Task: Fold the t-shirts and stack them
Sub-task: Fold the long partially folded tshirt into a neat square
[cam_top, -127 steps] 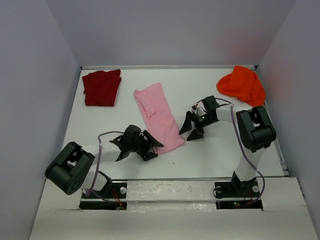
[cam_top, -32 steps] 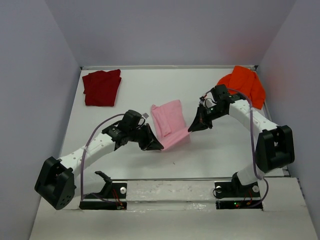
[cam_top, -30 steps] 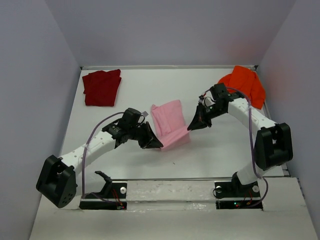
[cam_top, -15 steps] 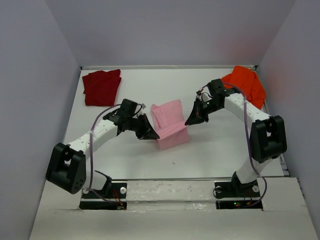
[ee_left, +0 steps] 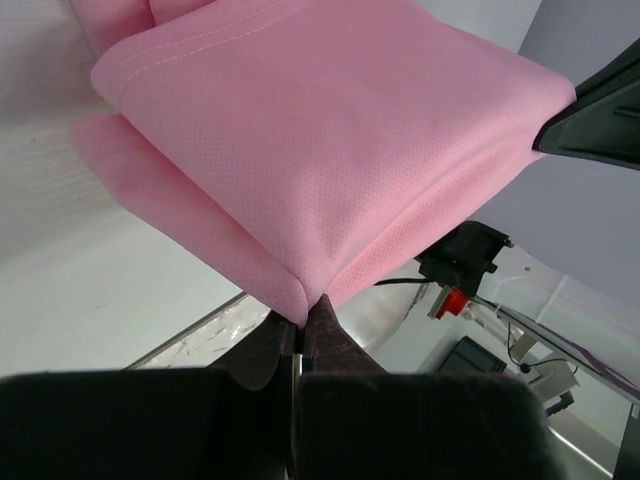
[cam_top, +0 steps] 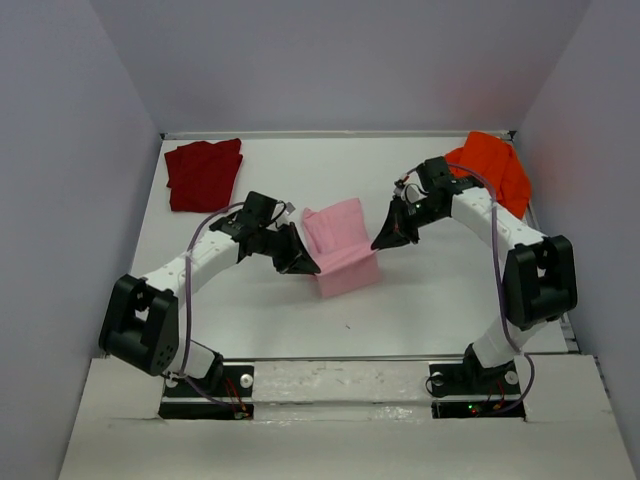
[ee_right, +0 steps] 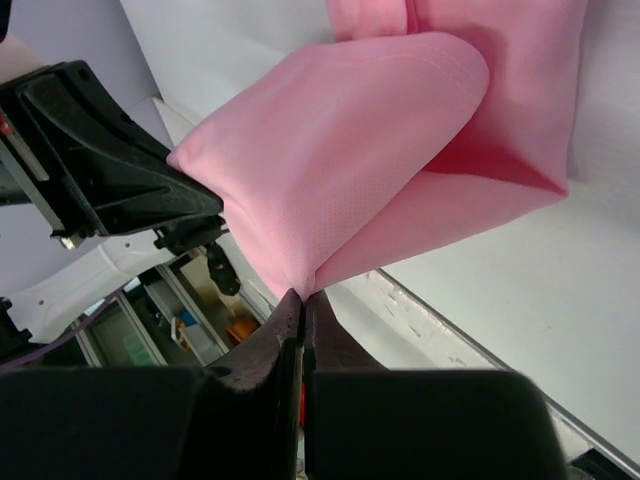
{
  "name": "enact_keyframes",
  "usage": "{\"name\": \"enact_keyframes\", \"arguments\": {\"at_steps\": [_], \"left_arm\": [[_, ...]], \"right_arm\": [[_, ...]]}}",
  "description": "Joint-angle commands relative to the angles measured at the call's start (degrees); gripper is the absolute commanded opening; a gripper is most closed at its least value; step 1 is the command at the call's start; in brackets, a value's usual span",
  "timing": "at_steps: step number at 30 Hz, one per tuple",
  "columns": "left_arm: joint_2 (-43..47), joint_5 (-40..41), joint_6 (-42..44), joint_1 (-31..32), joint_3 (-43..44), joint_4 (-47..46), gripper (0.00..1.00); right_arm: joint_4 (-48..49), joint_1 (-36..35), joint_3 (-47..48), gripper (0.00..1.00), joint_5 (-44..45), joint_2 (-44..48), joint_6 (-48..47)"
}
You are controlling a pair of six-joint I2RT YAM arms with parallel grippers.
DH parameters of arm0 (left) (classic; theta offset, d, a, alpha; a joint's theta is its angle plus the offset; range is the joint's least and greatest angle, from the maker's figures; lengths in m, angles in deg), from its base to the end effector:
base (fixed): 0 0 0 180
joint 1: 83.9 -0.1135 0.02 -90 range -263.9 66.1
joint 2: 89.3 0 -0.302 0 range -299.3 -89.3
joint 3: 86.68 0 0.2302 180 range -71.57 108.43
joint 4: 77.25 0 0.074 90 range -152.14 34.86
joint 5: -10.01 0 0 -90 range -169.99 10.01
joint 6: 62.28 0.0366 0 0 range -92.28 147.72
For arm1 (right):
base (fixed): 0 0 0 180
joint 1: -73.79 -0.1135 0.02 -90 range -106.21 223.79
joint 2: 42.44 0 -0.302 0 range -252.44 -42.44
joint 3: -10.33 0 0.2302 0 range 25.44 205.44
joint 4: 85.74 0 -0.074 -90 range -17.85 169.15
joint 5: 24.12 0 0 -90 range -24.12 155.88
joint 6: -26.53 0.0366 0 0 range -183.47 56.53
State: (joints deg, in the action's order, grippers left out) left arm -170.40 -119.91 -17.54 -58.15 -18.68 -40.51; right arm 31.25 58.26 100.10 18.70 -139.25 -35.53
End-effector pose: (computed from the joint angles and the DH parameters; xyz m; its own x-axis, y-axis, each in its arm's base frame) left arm 0.2270 -0.1356 0.2817 -0.9860 -0.1292 -0.1056 0.0080 0.5955 -0.8033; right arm 0.2992 0.1110 0.2922 -0.9984 0.0531 0.0216 0.0506 0.6373 0.7690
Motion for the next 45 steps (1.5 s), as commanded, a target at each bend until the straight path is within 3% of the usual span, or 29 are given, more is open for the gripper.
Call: {"name": "enact_keyframes", "arguments": {"at_steps": [1, 4, 9, 12, 18, 24, 34, 45], "left_arm": [[3.2, -4.1, -0.4, -0.3, -1.7, 1.2, 0.05], [5.4, -7.1, -1.8, -0.3, -4.3, 1.3, 0.0], [11.3, -10.7, -6.4, -0.4, -10.9, 0.6, 0.0], [14.3, -13.7, -13.7, -1.0, -15.1, -4.2, 0.0], [18.9, -16.7, -37.1, -2.3, -22.5, -23.3, 0.0], [17.6, -15.1, -50.8, -5.6, -26.0, -32.3, 0.0], [6.2, -13.7, -56.0, -13.4, -19.9, -33.9, 0.0], [-12.4, -15.5, -50.7, -17.1, -4.5, -33.8, 0.0]], "right_arm": [[-2.8, 0.9, -1.8, 0.0, 1.4, 7.2, 0.1], [-6.2, 0.9, -3.8, 0.0, 0.4, 10.1, 0.9], [-7.5, 0.9, -9.1, 0.0, -6.4, 13.0, 6.2], [-7.6, 0.9, -10.8, 0.0, -8.5, 13.0, 10.2], [0.5, 0.9, -15.1, 0.0, -18.6, 10.7, 23.7], [0.5, 0.9, -6.0, 0.0, -21.4, 2.4, 31.0], [-11.3, 3.7, 11.0, 0.0, -18.0, -12.2, 29.9], [-12.7, 8.9, 20.6, 0.0, -12.9, -20.9, 33.4]]}}
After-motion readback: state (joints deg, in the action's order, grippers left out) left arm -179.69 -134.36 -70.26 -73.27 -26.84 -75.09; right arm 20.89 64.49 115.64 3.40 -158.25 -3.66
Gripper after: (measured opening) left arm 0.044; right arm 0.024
